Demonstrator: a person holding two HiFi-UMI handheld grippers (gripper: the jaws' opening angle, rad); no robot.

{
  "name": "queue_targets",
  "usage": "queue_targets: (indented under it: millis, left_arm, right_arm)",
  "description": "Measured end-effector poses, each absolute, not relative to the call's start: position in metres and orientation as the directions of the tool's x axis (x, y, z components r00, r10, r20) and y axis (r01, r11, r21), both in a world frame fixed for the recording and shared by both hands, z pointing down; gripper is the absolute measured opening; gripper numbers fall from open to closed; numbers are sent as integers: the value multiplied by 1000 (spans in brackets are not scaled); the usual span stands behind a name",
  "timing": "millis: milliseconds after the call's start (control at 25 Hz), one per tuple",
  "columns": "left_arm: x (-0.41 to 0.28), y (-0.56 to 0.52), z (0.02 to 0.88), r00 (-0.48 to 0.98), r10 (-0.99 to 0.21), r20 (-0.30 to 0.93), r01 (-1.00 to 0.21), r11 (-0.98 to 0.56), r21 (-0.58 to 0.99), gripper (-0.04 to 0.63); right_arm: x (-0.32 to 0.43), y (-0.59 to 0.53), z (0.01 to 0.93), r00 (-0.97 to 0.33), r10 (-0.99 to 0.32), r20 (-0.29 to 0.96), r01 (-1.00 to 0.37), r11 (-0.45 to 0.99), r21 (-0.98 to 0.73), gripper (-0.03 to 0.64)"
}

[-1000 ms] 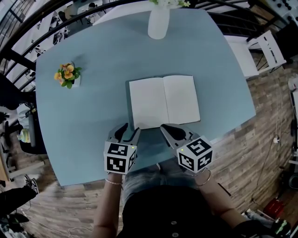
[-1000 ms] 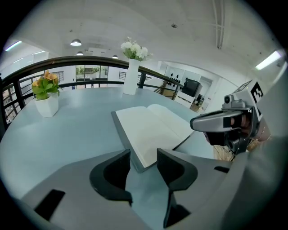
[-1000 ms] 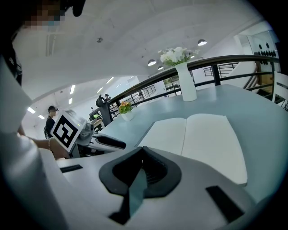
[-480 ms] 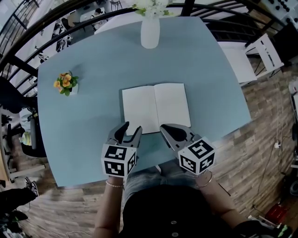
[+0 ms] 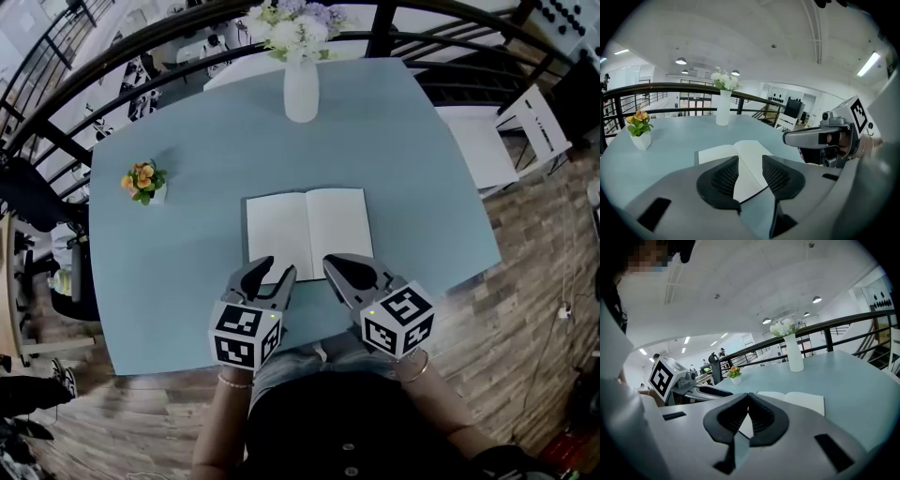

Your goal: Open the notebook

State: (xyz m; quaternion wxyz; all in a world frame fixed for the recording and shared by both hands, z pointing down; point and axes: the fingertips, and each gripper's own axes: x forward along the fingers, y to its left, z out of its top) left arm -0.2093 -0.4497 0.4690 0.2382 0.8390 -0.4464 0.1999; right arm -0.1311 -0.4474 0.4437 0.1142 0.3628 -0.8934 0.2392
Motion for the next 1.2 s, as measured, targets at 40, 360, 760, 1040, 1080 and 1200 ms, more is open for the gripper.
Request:
queue_targets:
  millis: [40,360,760,1040,1080,1200]
  left_arm:
    - [-208,-449,465,523,-656,544,-843,-492,218,164]
    - [-197,-452,431,530,-701,477,-841,-507,188,66]
    - [-178,-438,420,593,-655,469,-793,-578,194,29]
    - [-173,-441,421,584,-675,452,-796,-586,153,18]
    - [-172,-441,421,585,-673,453,-795,-587,153,17]
    - [-169,-441,422,588,-666,459,-794,-583,172,17]
  right_arm:
    - [-130,-447,441,-714,-595,370,-700,625,-345,8]
    - [-126,-445,421,-748,-572,337,-663,667,-339,8]
    - [-121,-446,400,-747,-597,293,-664,677,-317,8]
    - [-119,-444,397,-741,-607,286,-671,677,-301,8]
    - [-119,-443,398,-742,-605,289,-670,680,-299,8]
    - [-119,-441,399,-744,-598,297,-667,683,-297,8]
